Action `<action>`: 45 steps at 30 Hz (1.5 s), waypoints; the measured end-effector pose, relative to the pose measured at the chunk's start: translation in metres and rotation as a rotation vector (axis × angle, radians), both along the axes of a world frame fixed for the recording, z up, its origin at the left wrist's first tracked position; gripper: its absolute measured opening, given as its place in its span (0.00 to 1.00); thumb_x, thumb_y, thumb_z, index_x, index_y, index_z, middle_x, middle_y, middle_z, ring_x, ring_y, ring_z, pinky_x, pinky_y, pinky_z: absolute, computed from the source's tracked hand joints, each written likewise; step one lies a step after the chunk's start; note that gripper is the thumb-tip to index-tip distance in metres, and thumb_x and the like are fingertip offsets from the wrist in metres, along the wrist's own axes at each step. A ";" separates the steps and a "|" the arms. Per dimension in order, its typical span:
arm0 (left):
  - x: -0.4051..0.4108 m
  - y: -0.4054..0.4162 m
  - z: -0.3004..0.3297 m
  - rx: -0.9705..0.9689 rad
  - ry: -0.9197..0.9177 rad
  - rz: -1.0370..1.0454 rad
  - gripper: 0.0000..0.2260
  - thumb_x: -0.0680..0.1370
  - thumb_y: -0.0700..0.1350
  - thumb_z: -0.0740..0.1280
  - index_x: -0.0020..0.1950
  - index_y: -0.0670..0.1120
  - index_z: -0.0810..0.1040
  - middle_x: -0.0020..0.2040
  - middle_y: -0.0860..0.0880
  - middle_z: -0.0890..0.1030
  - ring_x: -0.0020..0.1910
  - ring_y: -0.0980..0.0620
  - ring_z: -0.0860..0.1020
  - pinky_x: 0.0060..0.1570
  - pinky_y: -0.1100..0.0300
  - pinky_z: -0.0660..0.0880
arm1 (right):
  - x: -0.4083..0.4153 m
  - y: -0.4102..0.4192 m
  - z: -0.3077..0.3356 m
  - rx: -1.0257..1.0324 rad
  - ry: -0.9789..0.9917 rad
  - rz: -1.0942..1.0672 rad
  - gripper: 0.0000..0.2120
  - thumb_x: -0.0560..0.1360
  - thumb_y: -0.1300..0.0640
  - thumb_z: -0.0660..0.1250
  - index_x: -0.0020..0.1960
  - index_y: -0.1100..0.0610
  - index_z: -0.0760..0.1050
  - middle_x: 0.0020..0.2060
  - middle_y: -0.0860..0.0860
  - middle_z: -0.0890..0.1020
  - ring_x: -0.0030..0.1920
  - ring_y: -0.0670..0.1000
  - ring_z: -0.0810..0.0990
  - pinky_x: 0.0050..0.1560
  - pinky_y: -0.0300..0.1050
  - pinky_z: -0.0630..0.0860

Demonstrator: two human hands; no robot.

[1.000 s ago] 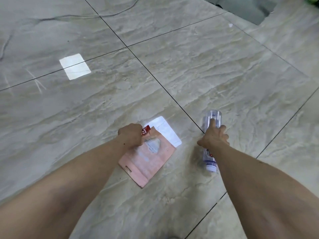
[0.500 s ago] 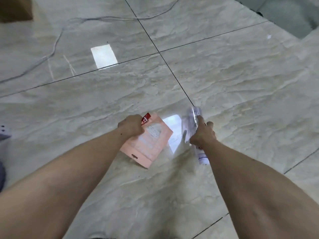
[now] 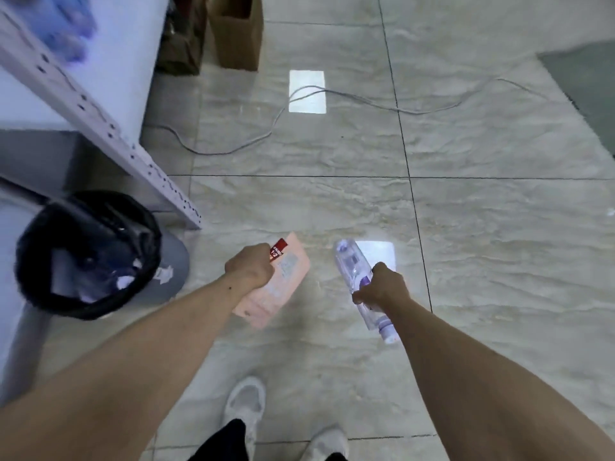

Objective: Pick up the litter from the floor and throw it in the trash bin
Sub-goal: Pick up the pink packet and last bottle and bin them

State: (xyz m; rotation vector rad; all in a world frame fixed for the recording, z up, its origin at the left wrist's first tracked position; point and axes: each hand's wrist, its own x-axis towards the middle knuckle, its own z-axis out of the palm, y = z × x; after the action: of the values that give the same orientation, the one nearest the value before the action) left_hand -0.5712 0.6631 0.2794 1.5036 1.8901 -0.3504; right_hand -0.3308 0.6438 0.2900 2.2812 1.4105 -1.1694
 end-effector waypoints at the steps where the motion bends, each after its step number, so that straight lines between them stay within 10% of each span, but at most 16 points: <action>1: -0.016 -0.004 0.019 -0.006 -0.005 0.036 0.09 0.78 0.42 0.60 0.57 0.46 0.73 0.57 0.44 0.78 0.56 0.43 0.77 0.51 0.54 0.73 | -0.015 0.004 0.017 0.001 -0.001 0.049 0.21 0.65 0.54 0.75 0.53 0.56 0.69 0.35 0.48 0.71 0.39 0.52 0.71 0.28 0.40 0.62; 18: -0.252 -0.082 0.163 0.111 0.074 0.676 0.16 0.78 0.43 0.60 0.64 0.40 0.71 0.61 0.38 0.77 0.58 0.38 0.77 0.47 0.55 0.70 | -0.308 0.022 0.158 -0.025 0.104 0.626 0.23 0.66 0.49 0.73 0.50 0.57 0.63 0.45 0.53 0.73 0.45 0.56 0.72 0.42 0.44 0.69; 28: -0.347 -0.078 0.126 0.242 0.070 0.881 0.18 0.77 0.44 0.64 0.66 0.40 0.72 0.54 0.38 0.81 0.51 0.39 0.80 0.46 0.54 0.74 | -0.440 0.025 0.122 0.042 0.049 0.802 0.15 0.68 0.47 0.72 0.45 0.51 0.69 0.48 0.53 0.77 0.46 0.56 0.78 0.43 0.44 0.74; 32: -0.356 -0.063 0.100 0.255 0.058 0.954 0.17 0.76 0.47 0.65 0.63 0.41 0.74 0.54 0.40 0.81 0.51 0.40 0.80 0.49 0.52 0.77 | -0.469 0.032 0.095 0.082 0.036 0.804 0.23 0.68 0.52 0.73 0.59 0.57 0.71 0.58 0.56 0.75 0.56 0.58 0.78 0.52 0.50 0.77; 45: -0.339 -0.064 0.067 0.085 -0.126 1.003 0.16 0.78 0.45 0.62 0.62 0.37 0.71 0.59 0.38 0.79 0.59 0.38 0.77 0.53 0.52 0.72 | -0.452 0.060 0.082 0.117 0.002 0.957 0.21 0.74 0.56 0.68 0.63 0.58 0.65 0.61 0.57 0.72 0.58 0.61 0.77 0.46 0.49 0.71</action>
State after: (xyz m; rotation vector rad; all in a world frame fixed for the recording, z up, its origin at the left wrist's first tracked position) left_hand -0.9104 0.5991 0.3461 0.4551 2.2883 0.2838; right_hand -0.7824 0.7042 0.3716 1.2952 2.2064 -0.7589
